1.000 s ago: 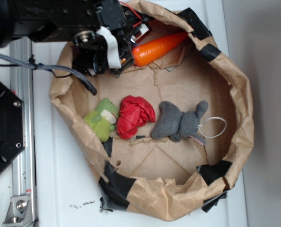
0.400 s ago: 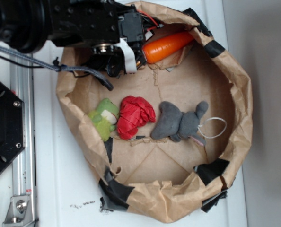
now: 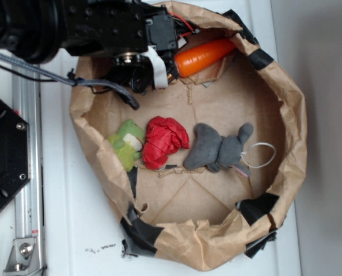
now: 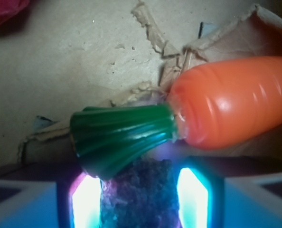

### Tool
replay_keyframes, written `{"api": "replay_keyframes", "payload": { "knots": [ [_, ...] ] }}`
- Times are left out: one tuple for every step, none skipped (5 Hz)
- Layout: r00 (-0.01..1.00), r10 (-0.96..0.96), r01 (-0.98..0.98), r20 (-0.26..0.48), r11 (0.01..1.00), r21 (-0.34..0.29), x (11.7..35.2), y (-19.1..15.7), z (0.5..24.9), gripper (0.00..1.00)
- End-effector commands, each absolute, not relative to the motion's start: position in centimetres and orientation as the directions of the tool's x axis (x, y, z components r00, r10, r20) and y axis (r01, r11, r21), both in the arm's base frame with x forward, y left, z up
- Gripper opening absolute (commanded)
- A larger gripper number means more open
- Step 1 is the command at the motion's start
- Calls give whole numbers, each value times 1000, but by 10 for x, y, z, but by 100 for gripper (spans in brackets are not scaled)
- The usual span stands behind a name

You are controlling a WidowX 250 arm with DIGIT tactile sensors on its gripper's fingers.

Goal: Grab the rock.

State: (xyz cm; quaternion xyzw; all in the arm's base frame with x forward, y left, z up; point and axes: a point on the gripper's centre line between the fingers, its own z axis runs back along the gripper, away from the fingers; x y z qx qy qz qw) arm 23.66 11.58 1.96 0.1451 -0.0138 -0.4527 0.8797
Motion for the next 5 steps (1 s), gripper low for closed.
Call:
{"api": "replay_keyframes", "payload": {
  "knots": [
    [794, -599, 550, 98, 778, 304, 254, 90, 85, 0],
    [866, -448, 399, 223, 887, 230, 266, 65, 131, 0],
    [898, -364, 336, 249, 930, 145, 275, 45, 152, 0],
    [919, -296, 287, 262, 955, 73, 277, 41, 153, 0],
    [935, -239, 235, 261, 971, 47, 273, 42, 150, 0]
  ]
}}
